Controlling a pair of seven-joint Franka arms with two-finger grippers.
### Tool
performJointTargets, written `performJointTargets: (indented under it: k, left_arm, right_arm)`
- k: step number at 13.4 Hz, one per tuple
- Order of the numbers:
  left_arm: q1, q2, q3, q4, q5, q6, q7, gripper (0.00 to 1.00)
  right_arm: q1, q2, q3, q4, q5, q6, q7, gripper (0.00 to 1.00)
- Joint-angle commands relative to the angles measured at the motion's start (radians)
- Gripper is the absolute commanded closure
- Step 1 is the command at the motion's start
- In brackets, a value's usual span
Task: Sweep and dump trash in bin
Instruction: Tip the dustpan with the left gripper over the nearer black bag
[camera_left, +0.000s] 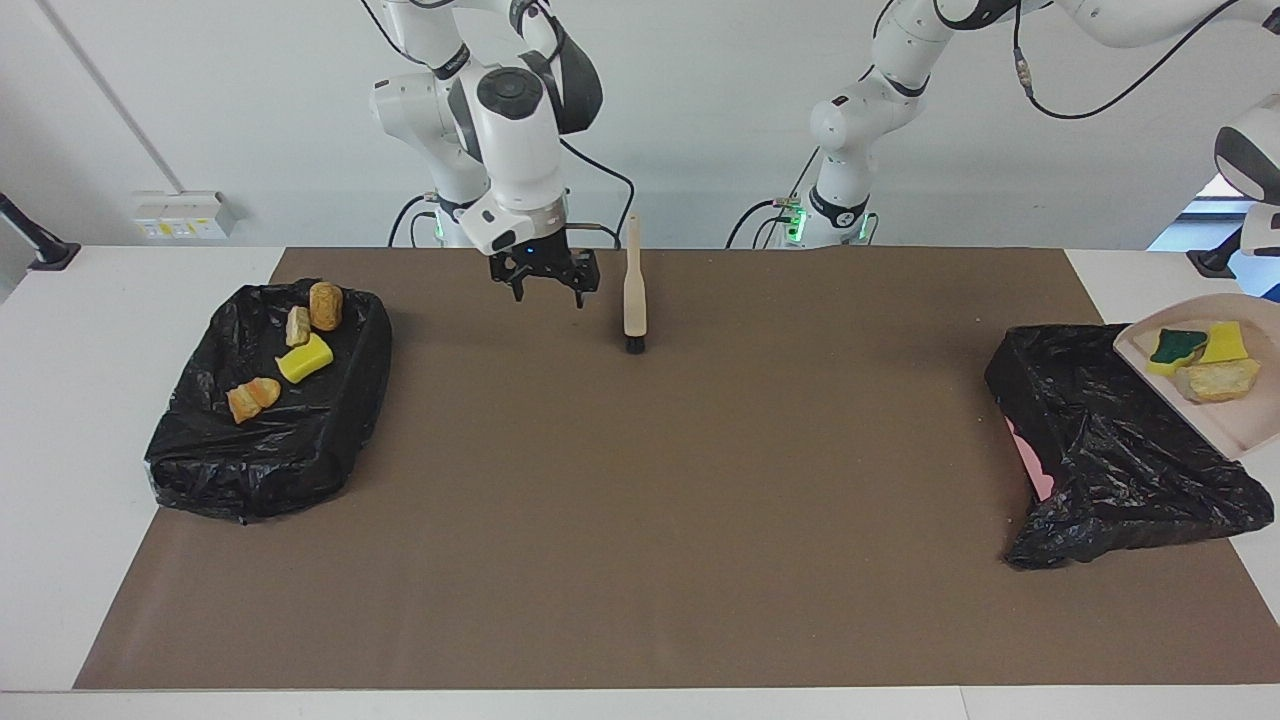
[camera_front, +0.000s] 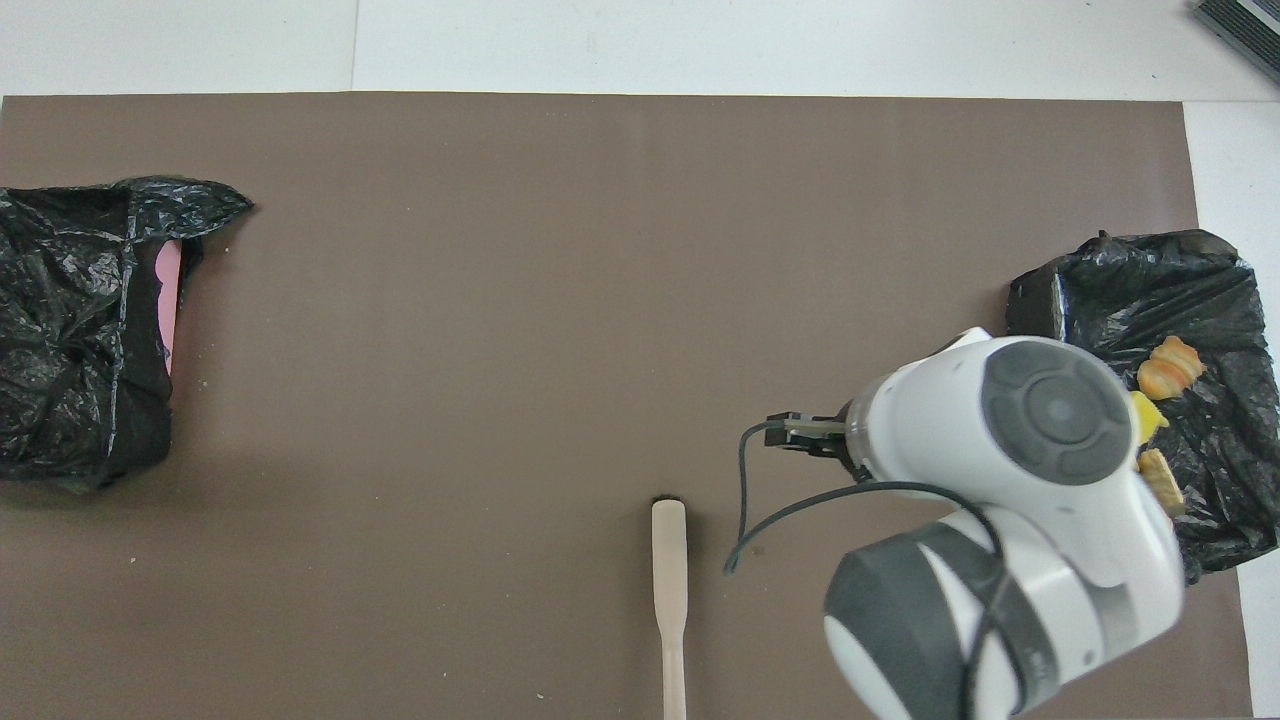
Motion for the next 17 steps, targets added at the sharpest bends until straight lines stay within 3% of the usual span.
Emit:
performJointTargets:
  k: [1,3,8,11,13,17]
  left_arm:
    - [-0.058,-0.003,0.01,0.024,0.059,-0.109,0.006,1.0]
    - [-0.069,-0.003,0.01,0.026,0.094,-0.131,0.004,1.0]
    - [-0.085,-0.011,0.009,0.029,0.174,-0.184,0.001,1.0]
    - [-0.095,-0.05,0.006,0.031,0.18,-0.203,0.003,1.0]
    - [-0.095,-0.076,0.001,0.029,0.149,-0.227,-0.002,1.0]
    - [-0.128,-0.104,-0.001,0.018,-0.072,-0.287,-0.115,1.0]
  right_arm:
    - [0.048,-0.013,-0.18,0.13,-0.048,-0.105,-0.157,0.0]
    - [0.069,-0.013,-0.27,0.198,-0.091,-0.136,-0.229,0.0]
    - [0.006,0.093,-0.293,0.405,-0.093,-0.223,-0.352,0.0]
    - [-0.025,0.093,-0.293,0.413,-0.092,-0.234,-0.406,0.0]
    - [-0.032,0.094,-0.313,0.411,-0.072,-0.234,-0.407,0.0]
    - [-0.029,0.075,-0.331,0.384,-0.072,-0.265,-0.403,0.0]
